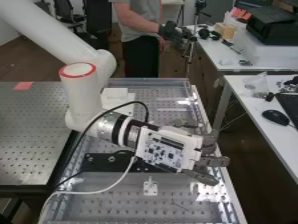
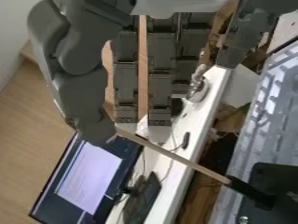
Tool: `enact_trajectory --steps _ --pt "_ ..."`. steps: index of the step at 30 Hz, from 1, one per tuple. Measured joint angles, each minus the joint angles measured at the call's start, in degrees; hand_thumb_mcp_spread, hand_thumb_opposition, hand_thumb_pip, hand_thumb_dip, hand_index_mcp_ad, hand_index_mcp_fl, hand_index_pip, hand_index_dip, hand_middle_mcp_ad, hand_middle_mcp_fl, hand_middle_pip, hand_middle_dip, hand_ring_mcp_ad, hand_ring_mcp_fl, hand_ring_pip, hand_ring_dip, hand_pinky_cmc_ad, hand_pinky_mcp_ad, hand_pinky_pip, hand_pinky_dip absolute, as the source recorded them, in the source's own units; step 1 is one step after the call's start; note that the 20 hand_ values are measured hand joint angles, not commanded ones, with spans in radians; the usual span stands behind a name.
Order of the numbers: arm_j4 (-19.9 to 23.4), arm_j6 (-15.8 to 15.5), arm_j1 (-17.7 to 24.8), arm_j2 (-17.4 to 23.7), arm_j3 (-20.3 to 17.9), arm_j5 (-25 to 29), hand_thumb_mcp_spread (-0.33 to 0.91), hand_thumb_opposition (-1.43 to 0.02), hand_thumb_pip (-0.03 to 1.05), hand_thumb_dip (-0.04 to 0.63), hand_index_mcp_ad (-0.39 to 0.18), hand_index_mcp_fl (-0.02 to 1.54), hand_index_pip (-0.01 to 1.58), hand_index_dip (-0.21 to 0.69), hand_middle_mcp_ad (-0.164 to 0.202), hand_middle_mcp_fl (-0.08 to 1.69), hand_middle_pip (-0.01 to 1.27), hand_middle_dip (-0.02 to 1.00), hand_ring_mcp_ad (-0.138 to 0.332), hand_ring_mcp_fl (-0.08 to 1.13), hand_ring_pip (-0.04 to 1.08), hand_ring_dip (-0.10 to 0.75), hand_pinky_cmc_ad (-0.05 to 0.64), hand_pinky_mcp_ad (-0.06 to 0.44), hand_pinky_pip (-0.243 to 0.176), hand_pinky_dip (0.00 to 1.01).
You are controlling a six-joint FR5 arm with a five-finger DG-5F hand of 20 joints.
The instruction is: Grab the chopstick and place it in the clear container
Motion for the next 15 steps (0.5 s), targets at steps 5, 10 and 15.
enact_trajectory --steps 5,10,15 --pt "-0.2 0.0 0.1 -0.2 0.3 -0.4 0.57 -0.82 0.51 0.305 -0.094 0.62 0.78 0.154 0.058 0.78 0.4 0.61 0.005 0.39 0.1 0.328 0.316 0.229 -0.026 0.18" --pt "-0.5 0.1 0.2 -0.6 0.8 -0.3 0.58 -0.82 0.51 0.309 -0.094 0.65 0.78 0.154 0.061 0.79 0.4 0.61 0.003 0.4 0.1 0.328 0.314 0.229 -0.026 0.18" --pt "-0.5 0.0 0.2 -0.8 0.9 -0.2 0.58 -0.82 0.49 0.291 -0.094 0.67 0.77 0.154 0.058 0.82 0.4 0.61 0.0 0.43 0.1 0.328 0.328 0.232 -0.021 0.18"
